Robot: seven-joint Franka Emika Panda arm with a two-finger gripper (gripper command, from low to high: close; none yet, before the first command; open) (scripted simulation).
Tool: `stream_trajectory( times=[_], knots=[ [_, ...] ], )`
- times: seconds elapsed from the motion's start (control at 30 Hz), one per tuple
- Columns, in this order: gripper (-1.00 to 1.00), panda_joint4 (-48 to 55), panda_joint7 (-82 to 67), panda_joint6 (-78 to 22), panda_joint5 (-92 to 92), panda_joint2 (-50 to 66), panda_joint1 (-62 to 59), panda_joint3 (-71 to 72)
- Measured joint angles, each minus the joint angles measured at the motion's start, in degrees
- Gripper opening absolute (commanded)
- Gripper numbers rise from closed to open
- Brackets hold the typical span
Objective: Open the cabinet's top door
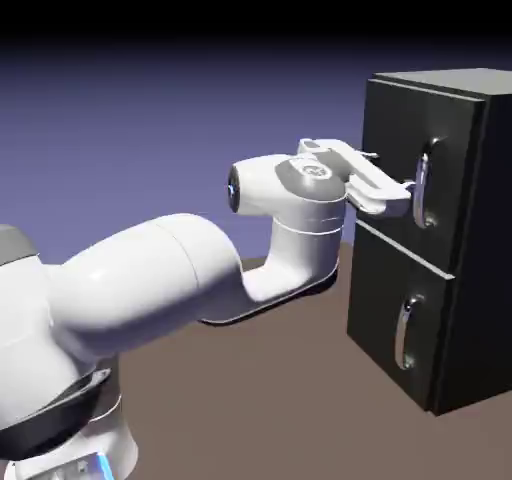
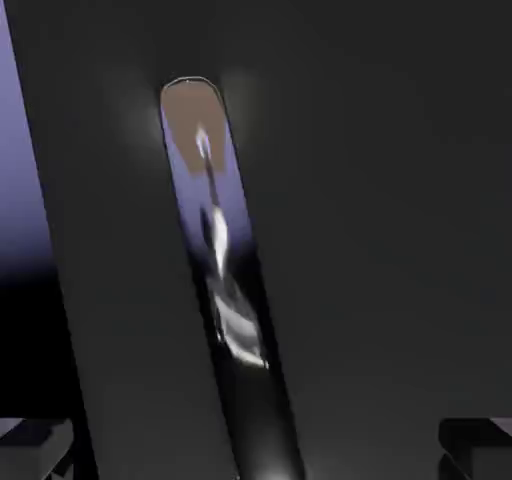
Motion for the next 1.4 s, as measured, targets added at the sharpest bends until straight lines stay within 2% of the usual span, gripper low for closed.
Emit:
stream_trajectory(
  times=[0.1,0.23,0.27,0.33,0.47,0.73,1.07,1.4],
  knots=[
    [1.00,0.7,-2.7,-0.6,-4.9,-1.3,2.1,-2.2],
    [1.00,8.1,-2.8,-1.3,-6.1,-0.2,10.4,-5.3],
    [-1.00,8.9,-2.8,-1.3,-6.3,-0.1,11.4,-5.7],
    [-1.00,8.9,-2.8,-1.3,-6.3,-0.1,11.4,-5.7],
    [-1.00,2.4,3.2,-8.6,-7.5,3.3,6.4,-2.7],
    [-1.00,5.9,23.1,-1.8,-13.5,18.6,2.4,-0.9],
    [-1.00,0.1,45.3,-5.0,-13.3,36.8,-17.7,16.3],
    [-1.00,-2.5,56.6,-5.1,-11.3,44.1,-38.5,36.3]
  ],
)
